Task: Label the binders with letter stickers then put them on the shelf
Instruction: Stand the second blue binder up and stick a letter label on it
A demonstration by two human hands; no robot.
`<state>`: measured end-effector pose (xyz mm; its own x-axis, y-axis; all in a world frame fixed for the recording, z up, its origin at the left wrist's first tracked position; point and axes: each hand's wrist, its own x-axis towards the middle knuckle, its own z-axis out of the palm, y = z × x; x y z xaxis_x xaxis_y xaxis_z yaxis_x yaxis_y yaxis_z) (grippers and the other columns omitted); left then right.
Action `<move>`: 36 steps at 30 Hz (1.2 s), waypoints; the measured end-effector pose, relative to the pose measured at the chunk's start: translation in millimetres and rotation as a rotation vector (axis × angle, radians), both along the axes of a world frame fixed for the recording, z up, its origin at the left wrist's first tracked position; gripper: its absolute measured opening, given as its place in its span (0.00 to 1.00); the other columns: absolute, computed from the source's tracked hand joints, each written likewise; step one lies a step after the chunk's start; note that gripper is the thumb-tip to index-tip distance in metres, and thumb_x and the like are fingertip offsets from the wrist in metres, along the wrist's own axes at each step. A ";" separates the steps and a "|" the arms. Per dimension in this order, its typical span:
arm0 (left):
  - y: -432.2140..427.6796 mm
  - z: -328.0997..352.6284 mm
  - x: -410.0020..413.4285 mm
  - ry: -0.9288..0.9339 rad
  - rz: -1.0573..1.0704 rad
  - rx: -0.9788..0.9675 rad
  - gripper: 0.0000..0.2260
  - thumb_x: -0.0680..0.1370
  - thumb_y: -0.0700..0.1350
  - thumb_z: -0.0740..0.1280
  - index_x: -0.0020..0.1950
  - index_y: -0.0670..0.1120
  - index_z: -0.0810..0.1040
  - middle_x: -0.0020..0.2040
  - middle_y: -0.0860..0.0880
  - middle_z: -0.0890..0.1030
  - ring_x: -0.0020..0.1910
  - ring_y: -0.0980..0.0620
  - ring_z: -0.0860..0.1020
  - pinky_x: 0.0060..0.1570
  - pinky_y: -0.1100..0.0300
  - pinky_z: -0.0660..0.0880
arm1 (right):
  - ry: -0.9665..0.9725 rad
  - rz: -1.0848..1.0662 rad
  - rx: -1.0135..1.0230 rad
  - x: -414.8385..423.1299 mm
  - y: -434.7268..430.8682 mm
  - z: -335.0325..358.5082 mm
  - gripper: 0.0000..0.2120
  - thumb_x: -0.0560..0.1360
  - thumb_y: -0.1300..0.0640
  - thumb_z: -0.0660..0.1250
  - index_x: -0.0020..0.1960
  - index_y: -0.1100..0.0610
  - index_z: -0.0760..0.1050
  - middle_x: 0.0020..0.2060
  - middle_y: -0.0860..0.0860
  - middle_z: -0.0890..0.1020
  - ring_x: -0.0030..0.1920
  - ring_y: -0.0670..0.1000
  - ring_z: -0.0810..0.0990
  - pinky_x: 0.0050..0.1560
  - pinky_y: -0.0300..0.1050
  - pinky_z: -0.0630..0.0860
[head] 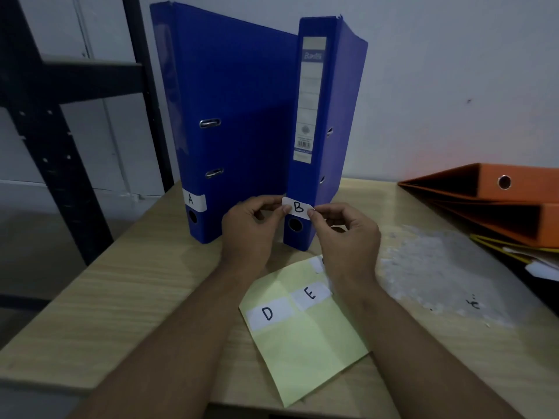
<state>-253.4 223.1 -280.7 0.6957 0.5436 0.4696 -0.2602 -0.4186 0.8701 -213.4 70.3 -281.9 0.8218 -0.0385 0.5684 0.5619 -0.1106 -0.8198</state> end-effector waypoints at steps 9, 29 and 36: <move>0.3 -0.2 -0.2 0.014 -0.009 0.001 0.09 0.79 0.48 0.76 0.58 0.53 0.87 0.50 0.59 0.86 0.53 0.62 0.81 0.50 0.69 0.76 | -0.013 -0.008 -0.012 1.2 -0.8 -1.4 0.03 0.77 0.58 0.80 0.47 0.51 0.87 0.40 0.42 0.87 0.43 0.47 0.85 0.44 0.48 0.84; 0.7 -0.1 0.6 0.017 -0.007 0.003 0.09 0.79 0.48 0.76 0.59 0.54 0.87 0.52 0.59 0.86 0.55 0.59 0.81 0.51 0.66 0.76 | -0.032 -0.026 -0.016 2.6 0.8 -3.5 0.05 0.76 0.57 0.80 0.46 0.49 0.86 0.39 0.42 0.87 0.41 0.48 0.84 0.43 0.52 0.84; 0.9 -1.4 1.4 0.030 -0.002 0.026 0.09 0.79 0.51 0.76 0.59 0.56 0.86 0.54 0.58 0.85 0.56 0.57 0.80 0.53 0.61 0.77 | -0.031 -0.025 -0.008 2.0 0.4 -2.5 0.05 0.76 0.58 0.80 0.46 0.50 0.85 0.39 0.41 0.86 0.40 0.45 0.83 0.43 0.49 0.84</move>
